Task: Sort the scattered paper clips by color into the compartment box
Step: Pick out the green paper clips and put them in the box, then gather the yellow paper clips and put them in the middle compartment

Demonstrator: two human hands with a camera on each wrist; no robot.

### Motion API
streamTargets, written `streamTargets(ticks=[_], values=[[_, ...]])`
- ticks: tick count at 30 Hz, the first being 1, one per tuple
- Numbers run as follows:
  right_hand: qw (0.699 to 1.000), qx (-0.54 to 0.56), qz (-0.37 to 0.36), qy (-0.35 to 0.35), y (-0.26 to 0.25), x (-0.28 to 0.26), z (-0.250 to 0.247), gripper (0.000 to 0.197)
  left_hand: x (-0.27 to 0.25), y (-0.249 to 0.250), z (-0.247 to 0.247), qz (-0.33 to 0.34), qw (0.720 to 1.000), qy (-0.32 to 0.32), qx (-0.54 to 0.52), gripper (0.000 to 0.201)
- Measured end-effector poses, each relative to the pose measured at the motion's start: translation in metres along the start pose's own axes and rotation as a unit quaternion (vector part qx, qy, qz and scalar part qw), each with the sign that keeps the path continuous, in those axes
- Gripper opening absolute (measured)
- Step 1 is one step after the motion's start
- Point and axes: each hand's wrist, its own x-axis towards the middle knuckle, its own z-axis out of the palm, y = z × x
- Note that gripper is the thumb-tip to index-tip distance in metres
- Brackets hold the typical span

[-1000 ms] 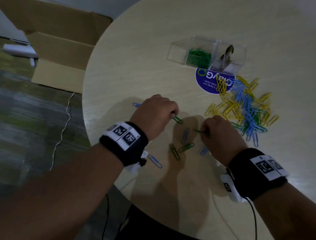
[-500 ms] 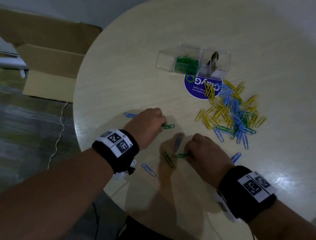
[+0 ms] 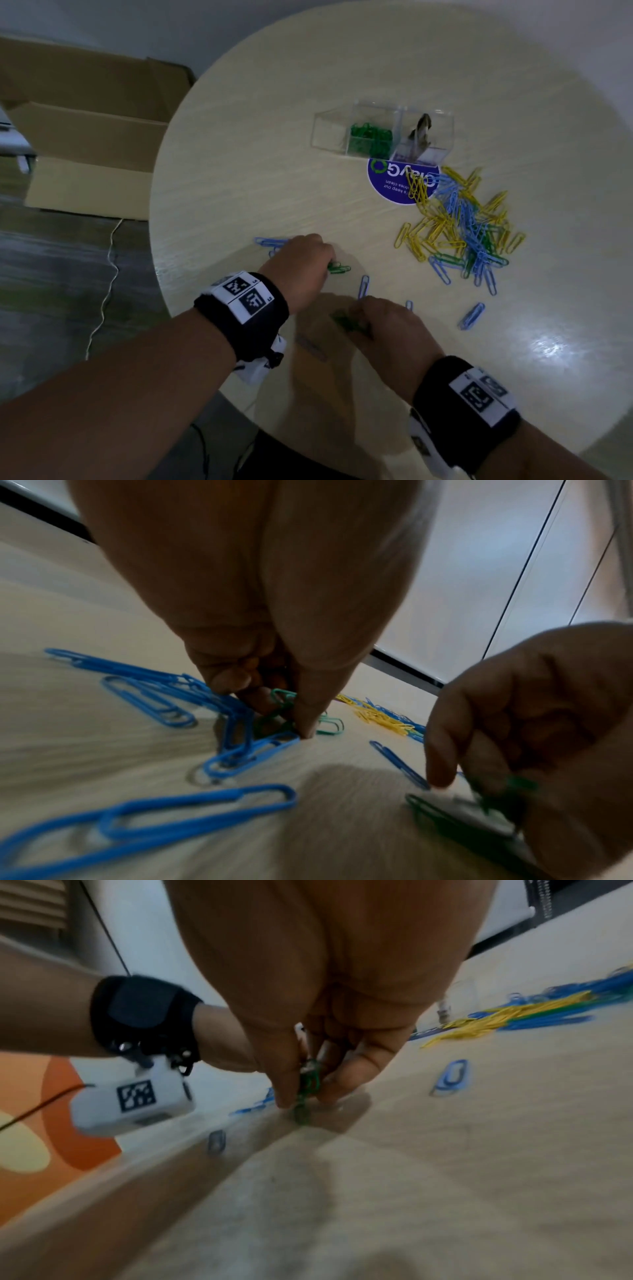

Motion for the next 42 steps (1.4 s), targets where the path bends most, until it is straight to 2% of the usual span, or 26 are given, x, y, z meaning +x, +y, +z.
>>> streamTargets(ticks=[5,10,13,16,21,25,28,31,34,36,37,38,40,42], values=[[0.997,-0.061,0.037,-0.038,-0.005,0.002,0.009,0.014,-0.003,-0.003,0.000,-0.002,1.000,0.016,-0.019,0.020],[0.997,-0.054,-0.007,-0.060,0.000,0.006,-0.007,0.015,0.000,-0.005,-0.019,-0.038,0.990,0.080,-0.107,0.017],[1.000,0.001,-0.010,-0.006,0.008,0.020,-0.041,0.013,0.012,-0.001,-0.043,-0.066,0.978,0.122,-0.155,0.015],[0.995,0.044,0.020,0.088,0.018,0.055,-0.090,0.007,0.037,0.005,-0.070,-0.088,0.961,0.173,-0.200,0.011],[0.979,0.026,0.047,0.199,0.030,0.132,-0.168,0.015,0.100,0.015,-0.107,-0.125,0.946,0.219,-0.203,0.016],[0.982,0.003,0.074,0.173,0.033,0.183,-0.196,0.021,0.145,0.021,-0.117,-0.143,0.940,0.252,-0.182,0.026],[0.985,0.060,0.081,0.142,0.035,0.201,-0.198,0.028,0.163,0.024,-0.117,-0.151,0.936,0.256,-0.188,0.030],[0.971,0.145,0.073,0.174,0.045,0.191,-0.195,0.048,0.168,0.026,-0.113,-0.141,0.930,0.266,-0.209,0.040],[0.947,0.183,0.068,0.254,0.063,0.153,-0.190,0.034,0.156,0.030,-0.110,-0.110,0.929,0.286,-0.207,0.039],[0.946,0.154,0.071,0.277,0.077,0.117,-0.173,0.021,0.138,0.036,-0.097,-0.050,0.934,0.305,-0.178,0.030],[0.951,0.129,0.066,0.274,0.086,0.099,-0.160,0.019,0.127,0.041,-0.084,-0.003,0.943,0.294,-0.159,0.028],[0.957,0.090,0.060,0.269,0.096,0.083,-0.145,0.022,0.114,0.047,-0.067,0.054,0.955,0.257,-0.135,0.029],[0.972,-0.015,0.055,0.226,0.118,0.058,-0.112,0.037,0.093,0.054,-0.025,0.165,0.975,0.139,-0.056,0.035],[0.980,-0.092,0.051,0.170,0.131,0.040,-0.083,0.054,0.081,0.055,0.010,0.226,0.972,0.051,0.036,0.042]])
